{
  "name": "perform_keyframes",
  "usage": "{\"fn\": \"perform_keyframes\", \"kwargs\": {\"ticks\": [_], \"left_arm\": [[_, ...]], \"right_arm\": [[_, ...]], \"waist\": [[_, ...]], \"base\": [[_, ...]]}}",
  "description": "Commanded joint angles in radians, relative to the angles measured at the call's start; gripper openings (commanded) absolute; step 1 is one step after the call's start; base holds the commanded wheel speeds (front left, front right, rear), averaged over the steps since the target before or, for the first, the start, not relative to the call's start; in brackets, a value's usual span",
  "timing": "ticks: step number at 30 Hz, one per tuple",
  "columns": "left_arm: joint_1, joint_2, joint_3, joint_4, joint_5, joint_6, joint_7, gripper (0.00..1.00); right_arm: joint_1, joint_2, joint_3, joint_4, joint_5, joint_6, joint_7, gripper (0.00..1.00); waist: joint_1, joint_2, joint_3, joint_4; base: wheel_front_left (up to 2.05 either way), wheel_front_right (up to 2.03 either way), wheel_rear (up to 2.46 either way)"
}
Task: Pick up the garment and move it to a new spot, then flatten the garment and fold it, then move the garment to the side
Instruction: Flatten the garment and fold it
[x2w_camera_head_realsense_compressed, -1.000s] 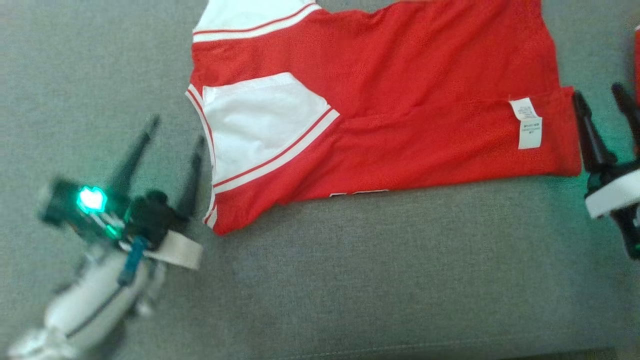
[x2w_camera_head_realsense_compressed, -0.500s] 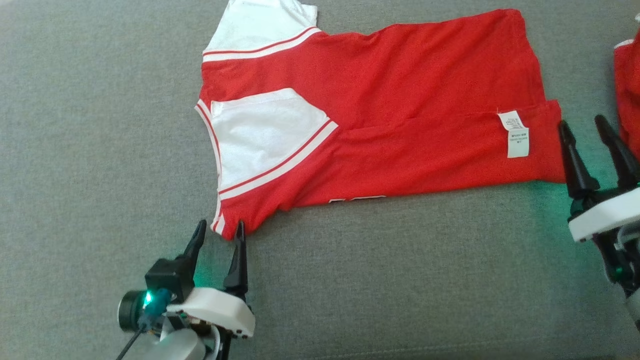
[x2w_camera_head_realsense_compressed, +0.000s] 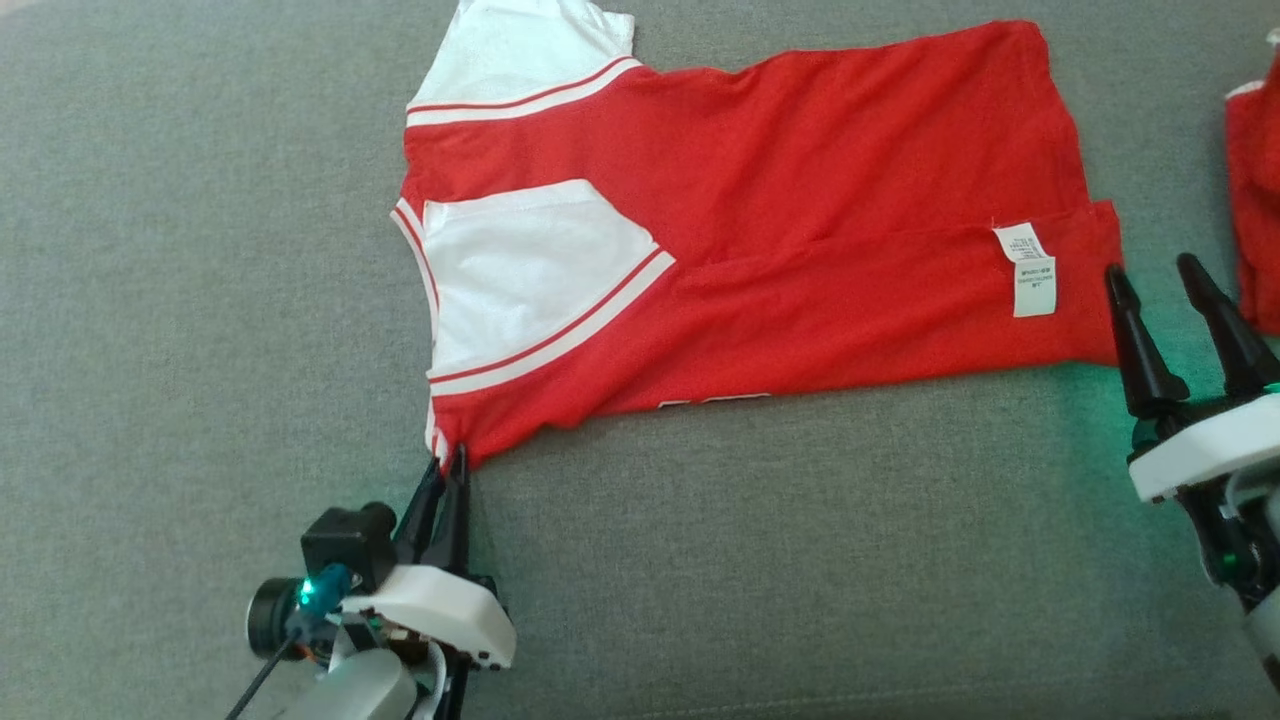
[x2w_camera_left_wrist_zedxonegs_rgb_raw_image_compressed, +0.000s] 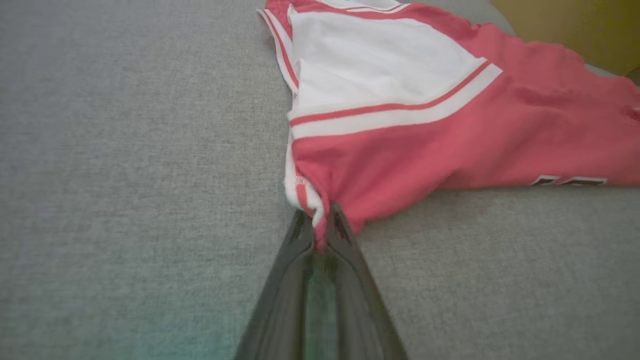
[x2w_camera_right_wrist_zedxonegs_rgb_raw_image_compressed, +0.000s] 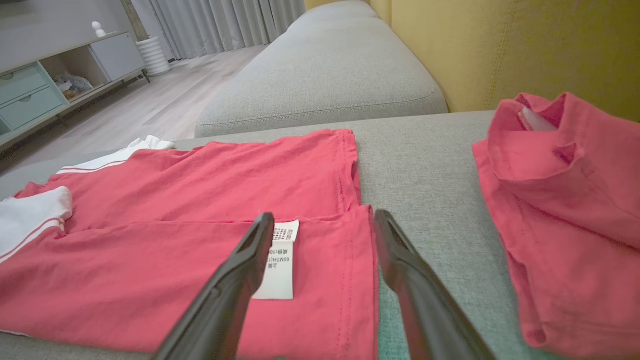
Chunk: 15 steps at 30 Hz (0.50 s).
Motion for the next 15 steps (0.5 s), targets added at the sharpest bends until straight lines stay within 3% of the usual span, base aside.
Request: {"fn": "perform_keyframes", "kwargs": {"ticks": [1,7,15], "left_arm": [[-0.027,0.013,0.041,-0.014,0.0,-0.003,-0.014,0.0],[-0.009,0.037,0.078,-0.026,0.012,0.002,-0.034,0.0],[0.001,0.067,0.11,-0.051,0.013,-0.001,-0.039,0.0]], "right_arm": [[0.028,-0.018,0.0,-0.007,0.016,0.007,-0.011,1.0],[0.04,-0.019,-0.018,0.058,0.048,0.007,-0.011,1.0],[-0.006,0.0,0.053,0.173,0.085,0.007,0.048,1.0]], "waist": [[0.0,0.0,-0.005,0.001],[0.0,0.0,-0.02,0.013],[0.0,0.0,-0.015,0.02]], "base": [[0.0,0.0,0.0],[0.0,0.0,0.0],[0.0,0.0,0.0]]}}
